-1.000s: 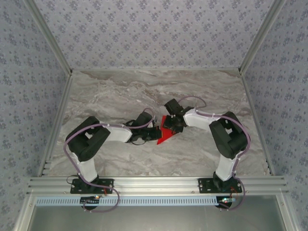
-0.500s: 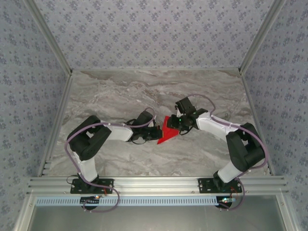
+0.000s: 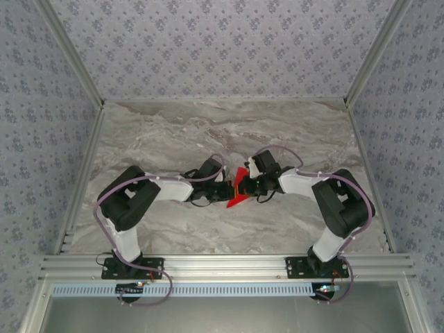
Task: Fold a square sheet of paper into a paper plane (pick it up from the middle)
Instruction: Fourth fold the wing at the center of the table.
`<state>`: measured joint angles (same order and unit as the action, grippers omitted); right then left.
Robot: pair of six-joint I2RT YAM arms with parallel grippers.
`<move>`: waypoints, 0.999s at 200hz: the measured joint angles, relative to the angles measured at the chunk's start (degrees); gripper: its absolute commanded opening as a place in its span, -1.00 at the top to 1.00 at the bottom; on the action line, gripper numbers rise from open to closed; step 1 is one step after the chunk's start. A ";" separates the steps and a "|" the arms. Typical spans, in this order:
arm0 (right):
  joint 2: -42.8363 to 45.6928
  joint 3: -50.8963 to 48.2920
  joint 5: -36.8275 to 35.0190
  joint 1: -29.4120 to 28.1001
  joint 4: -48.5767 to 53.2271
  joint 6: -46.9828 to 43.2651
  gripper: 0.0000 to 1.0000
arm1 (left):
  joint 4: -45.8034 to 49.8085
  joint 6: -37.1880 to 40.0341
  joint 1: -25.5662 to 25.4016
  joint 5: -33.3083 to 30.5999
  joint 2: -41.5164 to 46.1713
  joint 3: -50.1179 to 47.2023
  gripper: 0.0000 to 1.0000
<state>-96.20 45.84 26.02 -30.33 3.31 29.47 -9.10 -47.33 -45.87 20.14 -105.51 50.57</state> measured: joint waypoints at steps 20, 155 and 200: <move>-1.20 0.00 0.52 0.07 -1.25 -0.50 0.93 | 0.72 0.35 0.00 0.00 -0.07 0.37 1.00; -3.50 0.66 2.93 10.21 -1.79 -0.59 0.91 | 3.54 2.82 -0.81 -1.03 -0.81 2.27 1.00; 0.39 -0.20 1.31 10.64 -2.58 -0.61 0.91 | 4.17 3.06 -1.03 -1.49 -0.79 2.67 1.00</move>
<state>-95.81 45.65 27.33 -19.68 0.73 28.86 -4.93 -44.27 -46.89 18.65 -106.30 53.23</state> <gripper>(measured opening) 0.066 0.053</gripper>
